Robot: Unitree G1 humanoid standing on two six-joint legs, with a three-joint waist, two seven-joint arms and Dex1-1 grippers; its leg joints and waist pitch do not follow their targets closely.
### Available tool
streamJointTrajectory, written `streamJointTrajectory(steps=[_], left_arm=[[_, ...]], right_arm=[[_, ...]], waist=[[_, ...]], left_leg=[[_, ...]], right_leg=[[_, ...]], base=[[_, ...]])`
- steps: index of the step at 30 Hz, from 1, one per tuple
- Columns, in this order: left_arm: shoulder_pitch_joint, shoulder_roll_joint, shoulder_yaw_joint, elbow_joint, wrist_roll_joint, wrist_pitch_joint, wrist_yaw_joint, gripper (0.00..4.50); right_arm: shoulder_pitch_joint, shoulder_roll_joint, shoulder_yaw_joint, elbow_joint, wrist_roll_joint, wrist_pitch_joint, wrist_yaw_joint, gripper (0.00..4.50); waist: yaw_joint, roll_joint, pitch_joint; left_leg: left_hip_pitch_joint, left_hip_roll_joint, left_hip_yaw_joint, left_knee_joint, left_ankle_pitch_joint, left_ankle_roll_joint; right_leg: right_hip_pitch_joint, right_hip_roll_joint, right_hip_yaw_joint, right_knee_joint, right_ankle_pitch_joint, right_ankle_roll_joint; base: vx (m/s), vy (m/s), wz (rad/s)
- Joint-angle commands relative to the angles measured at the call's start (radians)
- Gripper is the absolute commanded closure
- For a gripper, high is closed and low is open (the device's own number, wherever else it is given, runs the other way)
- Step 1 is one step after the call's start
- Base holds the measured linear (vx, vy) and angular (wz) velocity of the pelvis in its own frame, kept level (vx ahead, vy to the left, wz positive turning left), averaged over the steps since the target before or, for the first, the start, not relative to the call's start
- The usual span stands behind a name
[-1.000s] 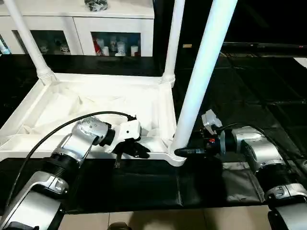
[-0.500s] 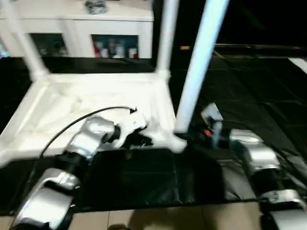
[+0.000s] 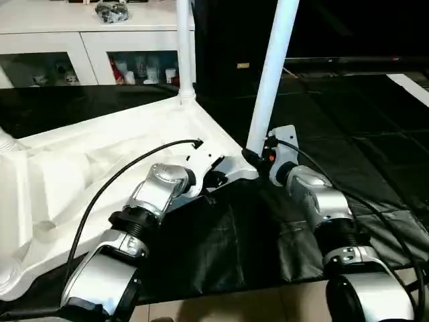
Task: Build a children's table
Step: Rotate leg to tighten
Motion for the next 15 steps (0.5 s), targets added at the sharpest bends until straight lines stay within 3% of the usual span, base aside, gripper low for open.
streamJointTrajectory(steps=[1,4,6,8,11,15], left_arm=[[-0.040,-0.032,-0.007,-0.052,-0.011,-0.029,0.041,4.50],[-0.005,0.013,-0.040,-0.073,0.002,-0.075,-0.029,4.50],[0.010,0.028,-0.040,-0.084,-0.001,-0.069,-0.052,4.50],[0.030,0.053,-0.050,-0.098,0.001,-0.092,-0.096,4.50],[0.065,0.114,-0.075,-0.115,-0.002,-0.147,-0.203,4.50],[0.089,0.154,-0.098,-0.123,-0.020,-0.216,-0.292,4.50]], right_arm=[[0.040,0.083,0.104,0.027,0.012,0.033,0.103,1.66],[0.087,0.011,0.145,-0.014,-0.018,-0.024,0.181,1.29],[0.110,-0.016,0.158,-0.046,-0.015,-0.035,0.229,1.08],[0.131,-0.045,0.148,-0.085,-0.001,-0.028,0.271,1.08],[0.171,-0.135,0.136,-0.165,0.045,-0.046,0.417,0.68],[0.189,-0.208,0.144,-0.211,0.069,-0.059,0.532,0.40]], waist=[[0.003,-0.001,-0.067],[0.007,-0.004,-0.069],[0.006,-0.006,-0.070],[0.002,-0.008,-0.068],[-0.006,-0.009,-0.069],[-0.003,-0.006,-0.067]], left_leg=[[-0.001,0.036,-0.014,-0.068,-0.141,0.045],[-0.003,0.039,-0.016,-0.070,-0.142,0.047],[-0.005,0.039,-0.014,-0.067,-0.122,0.057],[-0.010,0.038,-0.015,-0.068,-0.115,0.067],[-0.010,0.038,-0.014,-0.066,-0.118,0.081],[-0.009,0.041,-0.011,-0.064,-0.118,0.090]], right_leg=[[0.057,-0.084,0.057,-0.083,-0.251,-0.170],[0.059,-0.087,0.058,-0.083,-0.263,-0.158],[0.061,-0.084,0.060,-0.077,-0.208,-0.169],[0.065,-0.083,0.059,-0.074,-0.188,-0.176],[0.066,-0.084,0.059,-0.079,-0.217,-0.168],[0.060,-0.081,0.058,-0.078,-0.207,-0.184]], base=[[0.000,0.000,0.00],[0.000,0.000,0.00],[0.000,0.000,0.00],[0.000,0.000,0.00],[0.000,0.000,0.00],[0.000,0.000,0.00]])
